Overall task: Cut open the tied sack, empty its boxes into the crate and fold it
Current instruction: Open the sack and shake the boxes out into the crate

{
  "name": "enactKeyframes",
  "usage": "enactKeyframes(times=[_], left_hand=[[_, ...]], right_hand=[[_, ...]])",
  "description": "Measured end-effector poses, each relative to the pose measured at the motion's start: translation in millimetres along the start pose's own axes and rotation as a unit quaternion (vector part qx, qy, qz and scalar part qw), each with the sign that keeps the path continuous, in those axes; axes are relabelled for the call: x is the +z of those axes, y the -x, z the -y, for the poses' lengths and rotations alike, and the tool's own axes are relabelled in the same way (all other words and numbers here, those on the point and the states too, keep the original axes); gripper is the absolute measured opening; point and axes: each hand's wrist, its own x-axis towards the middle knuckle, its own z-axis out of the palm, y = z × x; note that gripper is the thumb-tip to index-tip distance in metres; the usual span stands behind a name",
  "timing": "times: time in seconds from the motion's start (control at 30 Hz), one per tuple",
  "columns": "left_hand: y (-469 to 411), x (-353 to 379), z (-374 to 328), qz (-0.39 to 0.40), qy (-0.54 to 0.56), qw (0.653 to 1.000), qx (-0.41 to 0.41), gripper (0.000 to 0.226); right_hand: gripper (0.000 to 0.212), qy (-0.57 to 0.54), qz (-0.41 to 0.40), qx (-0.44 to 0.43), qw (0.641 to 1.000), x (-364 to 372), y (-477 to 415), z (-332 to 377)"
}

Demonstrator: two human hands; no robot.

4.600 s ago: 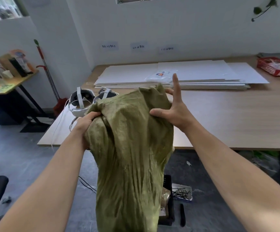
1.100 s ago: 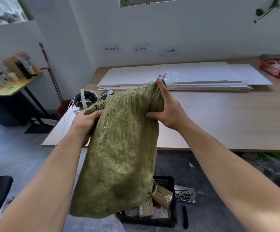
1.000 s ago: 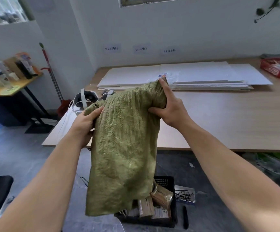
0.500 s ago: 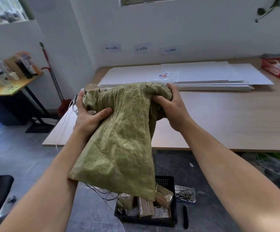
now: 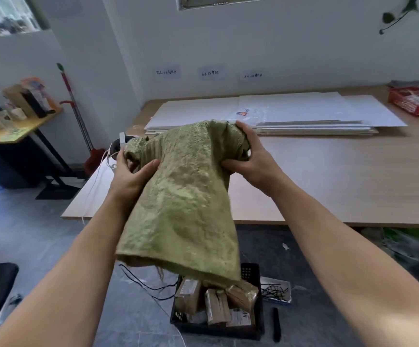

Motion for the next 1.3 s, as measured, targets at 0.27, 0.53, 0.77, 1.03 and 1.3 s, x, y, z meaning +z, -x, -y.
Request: enactKeyframes(times=[0.27, 0.53, 0.77, 1.03, 1.3], left_hand=[[8.2, 5.9, 4.5, 0.012, -0.034, 0.999, 0.030, 0.128], [3.4, 3.5, -1.3, -0.038, -0.116, 0.991, 0.055, 0.087], [-0.7, 1.5, -2.9, -0.039, -0.204, 0.978, -0.023, 0.069], [8.8, 11.5, -18.5, -0.065, -0.296, 0.953, 0.022, 0.055], [6.1, -1.8, -14.7, 0.064, -0.096, 0.993, -0.003, 0.115]], right_hand=[[0.056, -0.002, -0.090, 0.014, 0.996, 1.6, -8.0, 1.8], [0.038, -0.050, -0.117, 0.062, 0.990, 2.3, -5.1, 4.5], [0.093, -0.137, 0.022, 0.095, 0.986, 4.9, 1.4, 11.2], [0.136, -0.008, 0.049, 0.106, 0.993, 17.9, 2.8, 13.4], [0.115, 0.098, -0.032, 0.052, 0.993, 7.2, -0.2, 10.4]])
